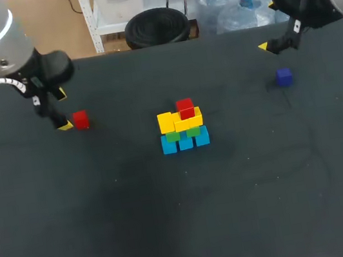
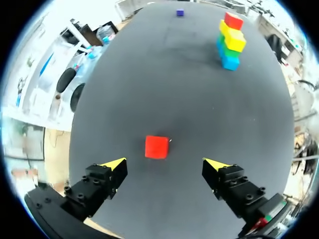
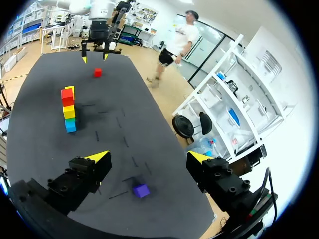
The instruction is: Place the blue cubes, place green cubes on the blue cubes, place the yellow cubes on the green cubes, then place the red cubes on the yellow cubes, and place purple cube on the red cubes.
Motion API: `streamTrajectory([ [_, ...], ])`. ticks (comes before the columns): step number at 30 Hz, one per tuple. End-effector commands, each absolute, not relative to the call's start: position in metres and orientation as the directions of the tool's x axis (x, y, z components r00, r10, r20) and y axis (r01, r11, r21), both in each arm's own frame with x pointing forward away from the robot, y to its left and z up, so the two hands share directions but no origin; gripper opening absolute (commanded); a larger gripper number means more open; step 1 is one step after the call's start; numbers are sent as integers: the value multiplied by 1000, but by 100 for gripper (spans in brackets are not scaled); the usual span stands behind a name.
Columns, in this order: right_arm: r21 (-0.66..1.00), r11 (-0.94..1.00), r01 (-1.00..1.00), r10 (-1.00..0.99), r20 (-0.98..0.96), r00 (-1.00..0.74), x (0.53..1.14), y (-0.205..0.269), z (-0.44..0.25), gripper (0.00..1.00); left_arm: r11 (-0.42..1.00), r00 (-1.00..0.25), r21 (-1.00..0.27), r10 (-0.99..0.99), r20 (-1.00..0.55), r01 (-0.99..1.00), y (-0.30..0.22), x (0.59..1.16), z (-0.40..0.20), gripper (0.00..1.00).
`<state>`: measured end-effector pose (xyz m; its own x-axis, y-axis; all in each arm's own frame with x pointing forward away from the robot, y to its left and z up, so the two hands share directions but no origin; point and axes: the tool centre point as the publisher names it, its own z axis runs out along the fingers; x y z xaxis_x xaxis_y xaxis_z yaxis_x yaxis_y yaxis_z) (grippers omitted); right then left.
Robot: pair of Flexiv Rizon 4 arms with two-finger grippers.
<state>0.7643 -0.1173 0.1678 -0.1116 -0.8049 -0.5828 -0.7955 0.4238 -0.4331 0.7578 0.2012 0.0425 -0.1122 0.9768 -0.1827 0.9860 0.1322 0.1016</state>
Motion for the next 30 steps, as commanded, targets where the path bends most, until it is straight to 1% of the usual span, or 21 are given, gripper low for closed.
streamTrajectory([
  [1, -489, 458, -742, -806, -580, -115, 761, -115, 167, 100, 98, -91, 34, 981, -172, 995, 189, 765, 37, 100],
  [13, -489, 458, -742, -806, -580, -115, 761, -115, 167, 100, 80, -85, -37, 983, -160, 996, 182, 769, 16, 100],
  [27, -489, 458, -742, -806, -580, -115, 761, -115, 167, 100, 87, -96, -63, 984, -149, 994, 187, 770, 1, 100],
  [28, -489, 458, -742, -806, -580, -115, 761, -115, 167, 100, 88, -97, -65, 984, -149, 994, 187, 770, 0, 100],
  [29, -489, 458, -742, -806, -580, -115, 761, -115, 167, 100, 89, -98, -65, 984, -149, 994, 187, 770, 0, 96],
  [30, -489, 458, -742, -806, -580, -115, 761, -115, 167, 100, 91, -100, -66, 984, -149, 994, 187, 770, 0, 89],
])
